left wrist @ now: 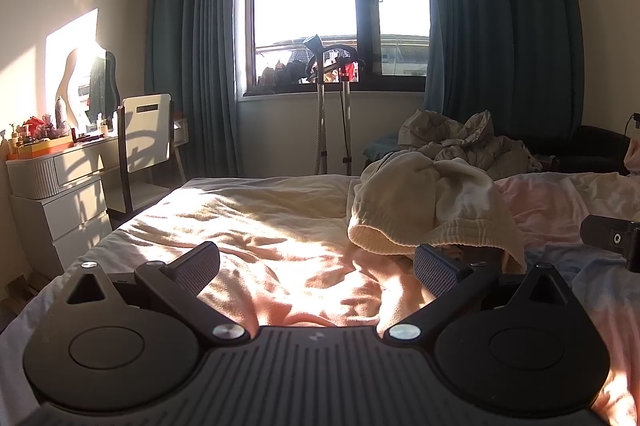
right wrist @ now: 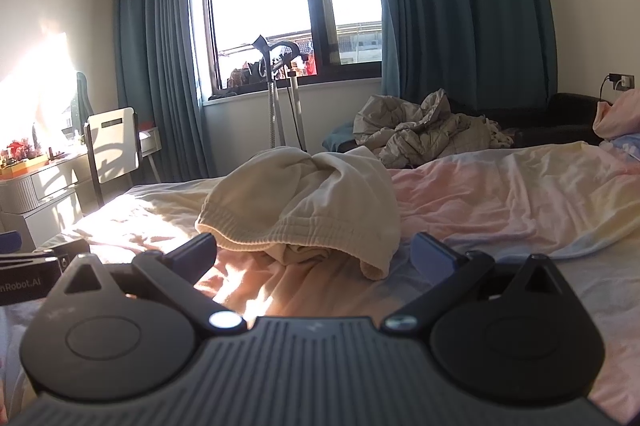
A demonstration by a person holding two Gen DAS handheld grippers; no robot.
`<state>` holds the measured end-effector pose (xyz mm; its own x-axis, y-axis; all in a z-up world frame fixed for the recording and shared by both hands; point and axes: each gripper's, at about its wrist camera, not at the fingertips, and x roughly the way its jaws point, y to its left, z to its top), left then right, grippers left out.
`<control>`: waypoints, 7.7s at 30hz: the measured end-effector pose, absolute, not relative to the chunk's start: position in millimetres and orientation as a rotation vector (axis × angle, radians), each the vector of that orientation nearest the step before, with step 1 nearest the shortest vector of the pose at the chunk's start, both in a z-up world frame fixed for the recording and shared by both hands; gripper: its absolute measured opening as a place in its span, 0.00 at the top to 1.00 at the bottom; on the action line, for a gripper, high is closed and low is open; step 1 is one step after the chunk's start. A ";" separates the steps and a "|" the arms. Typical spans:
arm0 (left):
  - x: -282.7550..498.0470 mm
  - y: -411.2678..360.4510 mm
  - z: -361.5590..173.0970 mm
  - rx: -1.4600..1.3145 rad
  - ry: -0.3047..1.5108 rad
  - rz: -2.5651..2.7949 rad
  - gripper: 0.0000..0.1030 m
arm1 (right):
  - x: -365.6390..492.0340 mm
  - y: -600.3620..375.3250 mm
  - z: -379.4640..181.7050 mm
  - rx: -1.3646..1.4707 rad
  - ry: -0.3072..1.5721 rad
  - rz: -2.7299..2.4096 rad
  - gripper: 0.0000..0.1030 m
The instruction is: Fold clothes
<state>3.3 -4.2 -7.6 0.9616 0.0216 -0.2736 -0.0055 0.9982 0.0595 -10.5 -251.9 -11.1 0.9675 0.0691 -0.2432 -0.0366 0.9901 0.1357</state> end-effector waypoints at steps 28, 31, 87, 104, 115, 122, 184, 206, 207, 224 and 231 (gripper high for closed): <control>119.0 -9.5 -31.3 -0.285 0.492 -0.209 0.00 | 58.9 -279.9 12.1 0.236 0.160 -0.022 0.00; 154.9 -20.5 -43.5 -0.348 0.524 -0.253 0.00 | 73.8 -291.5 -10.4 0.234 0.204 -0.022 0.00; 212.2 273.9 101.1 -0.512 0.300 -0.062 0.85 | 13.9 -50.4 51.6 0.137 0.198 0.797 0.90; 264.2 380.6 -30.2 -0.483 0.482 -0.010 0.71 | 73.0 82.1 -46.3 0.052 0.553 1.045 0.86; 198.1 358.0 14.2 -0.290 0.446 0.100 0.10 | 61.0 52.8 0.7 0.018 0.472 1.008 0.47; 136.5 255.8 58.4 -0.115 0.384 0.037 0.10 | 42.9 -23.3 24.9 -0.037 0.382 0.816 0.47; 261.2 -101.8 28.4 0.088 0.494 -0.391 0.94 | 128.9 -343.3 -40.4 0.294 0.409 0.179 0.42; 97.3 -79.7 -28.3 -0.060 0.511 -0.448 0.94 | 90.0 -333.5 -36.6 0.328 0.437 0.216 0.42; 99.3 -76.6 -28.9 -0.059 0.507 -0.444 0.94 | 90.1 -331.6 -37.6 0.319 0.442 0.212 0.42; 125.0 -28.7 -44.1 -0.041 0.464 -0.402 0.93 | 330.7 -242.1 52.5 0.198 0.593 0.257 0.26; 134.1 -7.5 -52.4 -0.102 0.486 -0.434 0.92 | 394.4 -203.5 20.7 -0.056 0.769 0.098 0.95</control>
